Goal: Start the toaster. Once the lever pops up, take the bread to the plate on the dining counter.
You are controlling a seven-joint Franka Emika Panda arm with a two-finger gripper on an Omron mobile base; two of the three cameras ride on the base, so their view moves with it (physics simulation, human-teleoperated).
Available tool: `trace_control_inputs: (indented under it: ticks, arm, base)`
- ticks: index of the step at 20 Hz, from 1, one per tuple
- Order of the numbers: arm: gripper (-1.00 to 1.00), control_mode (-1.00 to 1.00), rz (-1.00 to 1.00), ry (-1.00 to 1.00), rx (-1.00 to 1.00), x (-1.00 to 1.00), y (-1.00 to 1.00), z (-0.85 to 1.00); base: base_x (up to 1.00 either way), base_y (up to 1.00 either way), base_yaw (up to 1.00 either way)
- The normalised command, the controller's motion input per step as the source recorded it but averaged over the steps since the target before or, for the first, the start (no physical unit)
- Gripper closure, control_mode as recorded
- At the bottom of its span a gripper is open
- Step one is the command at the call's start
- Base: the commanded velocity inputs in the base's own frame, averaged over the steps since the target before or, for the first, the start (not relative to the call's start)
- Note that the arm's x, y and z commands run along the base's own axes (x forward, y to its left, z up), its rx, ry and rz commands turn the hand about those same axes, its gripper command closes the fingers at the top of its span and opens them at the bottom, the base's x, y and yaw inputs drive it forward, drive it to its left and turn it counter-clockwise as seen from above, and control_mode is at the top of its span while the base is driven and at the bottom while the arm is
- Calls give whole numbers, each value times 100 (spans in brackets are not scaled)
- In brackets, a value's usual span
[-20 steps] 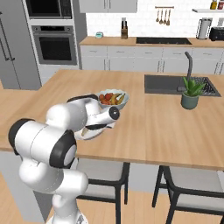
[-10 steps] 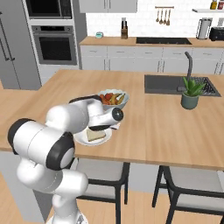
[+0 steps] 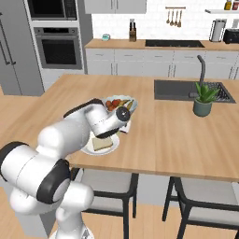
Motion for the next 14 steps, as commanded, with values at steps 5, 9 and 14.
trace_control_inputs:
  ticks: [5, 9, 14]
  arm:
    - [-100, -100, 0, 0, -2, -63, 0, 100]
    - [-100, -100, 0, 0, -6, -76, 0, 100]
    - [-100, -100, 0, 8, -10, -83, 0, 100]
  base:
    - [0, 0, 0]
    - [0, 0, 0]
    - [0, 0, 0]
